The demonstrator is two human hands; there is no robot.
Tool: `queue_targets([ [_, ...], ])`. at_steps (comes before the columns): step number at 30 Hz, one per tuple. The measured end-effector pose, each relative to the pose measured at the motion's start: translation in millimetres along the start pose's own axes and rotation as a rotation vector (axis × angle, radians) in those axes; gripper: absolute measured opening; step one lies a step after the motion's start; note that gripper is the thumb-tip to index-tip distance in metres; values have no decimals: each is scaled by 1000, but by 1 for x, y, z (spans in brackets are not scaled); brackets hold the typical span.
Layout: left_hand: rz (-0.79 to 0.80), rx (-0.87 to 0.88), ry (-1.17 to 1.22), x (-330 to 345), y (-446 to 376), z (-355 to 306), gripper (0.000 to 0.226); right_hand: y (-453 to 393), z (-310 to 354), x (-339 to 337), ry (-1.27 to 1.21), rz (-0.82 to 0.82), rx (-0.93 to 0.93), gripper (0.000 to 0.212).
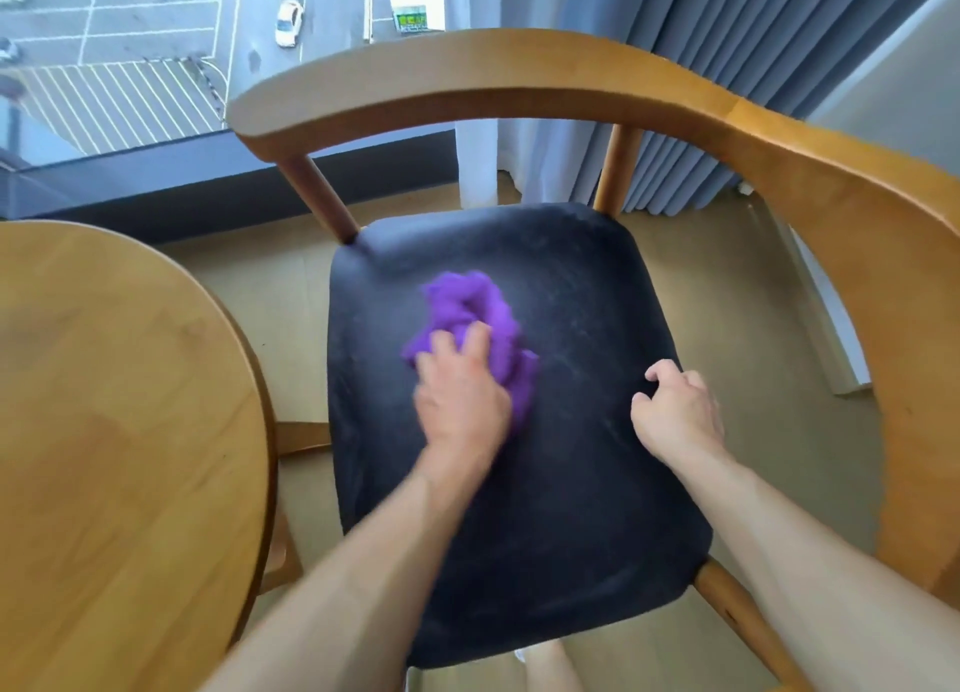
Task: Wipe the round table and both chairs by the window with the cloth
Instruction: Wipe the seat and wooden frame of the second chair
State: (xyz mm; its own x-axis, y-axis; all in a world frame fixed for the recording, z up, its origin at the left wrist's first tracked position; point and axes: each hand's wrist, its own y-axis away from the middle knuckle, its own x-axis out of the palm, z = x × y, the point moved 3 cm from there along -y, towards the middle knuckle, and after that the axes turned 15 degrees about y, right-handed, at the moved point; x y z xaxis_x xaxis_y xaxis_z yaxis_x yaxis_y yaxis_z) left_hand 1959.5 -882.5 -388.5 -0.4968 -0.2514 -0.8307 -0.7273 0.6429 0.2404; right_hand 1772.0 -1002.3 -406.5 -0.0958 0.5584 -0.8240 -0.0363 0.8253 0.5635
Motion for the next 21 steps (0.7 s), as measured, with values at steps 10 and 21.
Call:
queue_targets([
  [10, 629, 818, -32, 18, 39, 0, 44, 0, 3, -5, -61, -24, 18, 31],
  [21, -129, -300, -40, -79, -84, 113, 37, 4, 3, -1, -47, -32, 25, 38],
])
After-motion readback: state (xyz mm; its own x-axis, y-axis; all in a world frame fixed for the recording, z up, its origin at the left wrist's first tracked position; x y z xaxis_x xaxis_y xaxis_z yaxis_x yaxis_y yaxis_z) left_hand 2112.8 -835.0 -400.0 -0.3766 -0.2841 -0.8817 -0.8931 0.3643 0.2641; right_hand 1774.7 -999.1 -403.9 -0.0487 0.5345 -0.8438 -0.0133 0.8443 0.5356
